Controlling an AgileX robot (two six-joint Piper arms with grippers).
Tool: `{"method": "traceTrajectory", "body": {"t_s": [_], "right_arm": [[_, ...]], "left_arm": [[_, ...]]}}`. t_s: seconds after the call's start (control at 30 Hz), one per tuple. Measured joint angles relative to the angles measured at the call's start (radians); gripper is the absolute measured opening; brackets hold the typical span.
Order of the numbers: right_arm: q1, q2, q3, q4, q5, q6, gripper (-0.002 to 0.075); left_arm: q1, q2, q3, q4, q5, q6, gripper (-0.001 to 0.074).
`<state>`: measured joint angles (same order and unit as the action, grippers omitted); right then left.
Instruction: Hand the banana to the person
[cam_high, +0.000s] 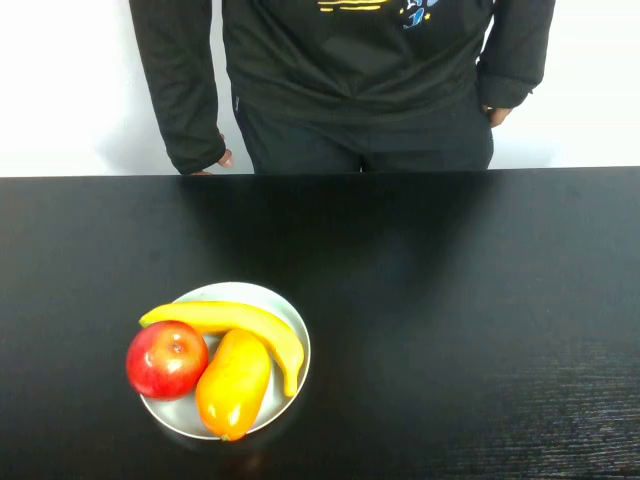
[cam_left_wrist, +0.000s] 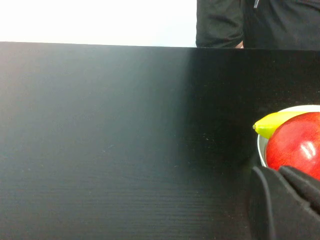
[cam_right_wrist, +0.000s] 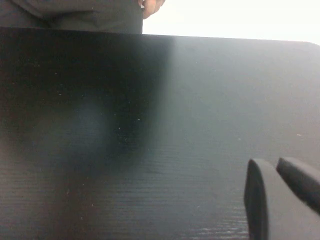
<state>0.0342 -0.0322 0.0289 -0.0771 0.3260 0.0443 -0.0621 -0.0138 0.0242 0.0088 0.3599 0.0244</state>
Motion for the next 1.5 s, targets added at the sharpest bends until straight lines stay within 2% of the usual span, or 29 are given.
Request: {"method": "traceTrajectory", "body": {"t_s": [1.03,1.17,1.4,1.5], "right_arm": [[0.0,0.0,0.0,0.0,0.0,0.0,-0.0007],[0.0,0.0,0.0,0.0,0.0,0.0,-0.0007],[0.0,0.0,0.0,0.0,0.0,0.0,-0.0007],[0.0,0.0,0.0,0.0,0.0,0.0,-0.0007]], "left_arm": [[0.0,0.0,0.0,0.014,-0.018,0.0,-0.0004],[0.0,0.0,0.002,-0.079,-0.039,-0.018,-0.0004],[0.0,0.0,0.002,-0.387,-0.181,-0.132,-0.0004],[0.0,0.0,0.002,-0.433,-0.242,-0.139,-0.0004]]}}
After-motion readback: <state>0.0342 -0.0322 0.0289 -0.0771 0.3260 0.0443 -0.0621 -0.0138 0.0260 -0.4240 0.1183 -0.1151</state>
